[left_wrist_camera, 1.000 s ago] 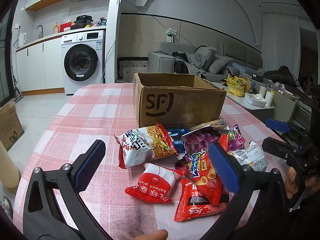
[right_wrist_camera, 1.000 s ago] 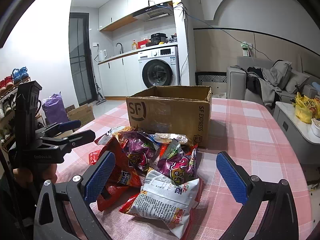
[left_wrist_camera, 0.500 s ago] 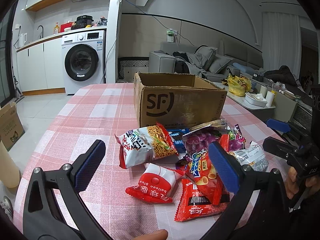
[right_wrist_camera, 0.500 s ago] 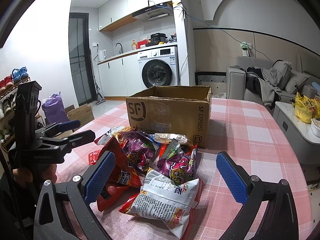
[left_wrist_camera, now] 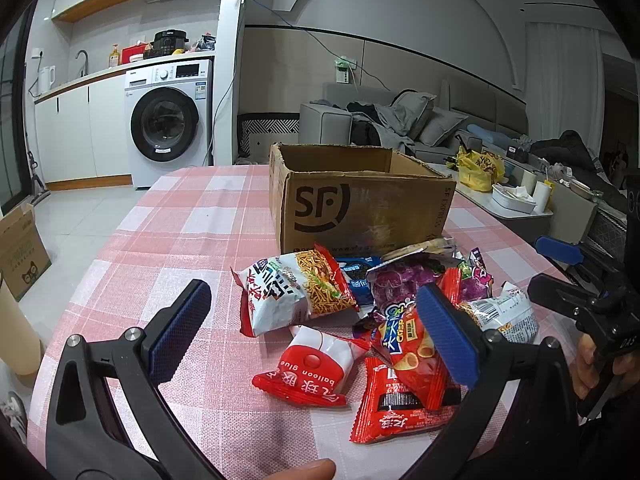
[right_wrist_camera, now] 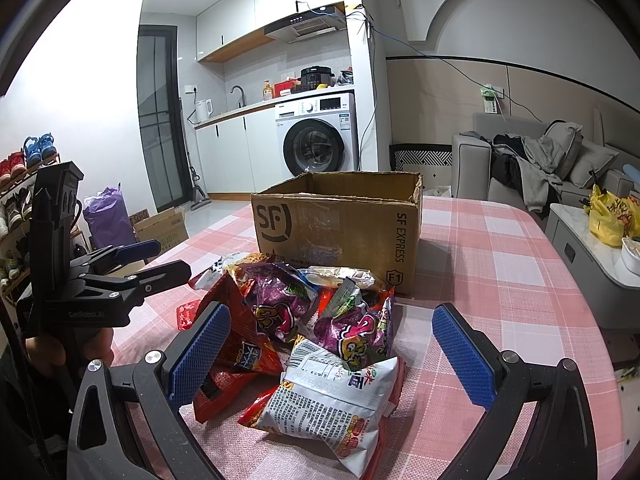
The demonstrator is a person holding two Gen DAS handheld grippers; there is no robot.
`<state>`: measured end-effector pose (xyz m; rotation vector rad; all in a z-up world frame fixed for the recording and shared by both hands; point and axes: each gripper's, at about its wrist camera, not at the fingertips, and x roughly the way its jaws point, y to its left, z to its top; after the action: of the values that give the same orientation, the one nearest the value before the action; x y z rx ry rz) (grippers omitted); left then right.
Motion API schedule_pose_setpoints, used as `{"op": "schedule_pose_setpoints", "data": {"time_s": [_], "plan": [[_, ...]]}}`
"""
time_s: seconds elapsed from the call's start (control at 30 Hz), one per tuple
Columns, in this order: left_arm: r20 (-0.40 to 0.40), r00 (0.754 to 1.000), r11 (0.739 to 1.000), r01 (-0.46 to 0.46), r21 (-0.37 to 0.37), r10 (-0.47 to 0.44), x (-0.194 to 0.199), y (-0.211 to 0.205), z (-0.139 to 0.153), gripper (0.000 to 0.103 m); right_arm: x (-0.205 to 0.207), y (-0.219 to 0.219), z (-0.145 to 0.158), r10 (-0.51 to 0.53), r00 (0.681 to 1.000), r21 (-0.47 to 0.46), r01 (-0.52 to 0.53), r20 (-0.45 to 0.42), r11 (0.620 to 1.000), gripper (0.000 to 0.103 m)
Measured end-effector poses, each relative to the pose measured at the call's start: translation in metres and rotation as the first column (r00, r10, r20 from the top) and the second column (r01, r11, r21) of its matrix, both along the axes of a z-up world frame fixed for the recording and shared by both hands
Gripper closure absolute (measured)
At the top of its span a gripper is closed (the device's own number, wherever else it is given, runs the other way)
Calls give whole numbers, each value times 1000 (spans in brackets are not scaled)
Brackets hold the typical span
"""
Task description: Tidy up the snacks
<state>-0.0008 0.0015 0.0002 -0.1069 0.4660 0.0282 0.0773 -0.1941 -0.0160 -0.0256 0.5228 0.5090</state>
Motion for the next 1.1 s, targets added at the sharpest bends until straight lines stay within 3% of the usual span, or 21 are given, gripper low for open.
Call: {"op": "schedule_pose_setpoints", "data": {"time_s": [1.1], "plan": [[-24,1000,1000,-2,-1,2,4,4,-4,1,-1,-1,3,-18,1000,-6,18,-9,1000,0]]}}
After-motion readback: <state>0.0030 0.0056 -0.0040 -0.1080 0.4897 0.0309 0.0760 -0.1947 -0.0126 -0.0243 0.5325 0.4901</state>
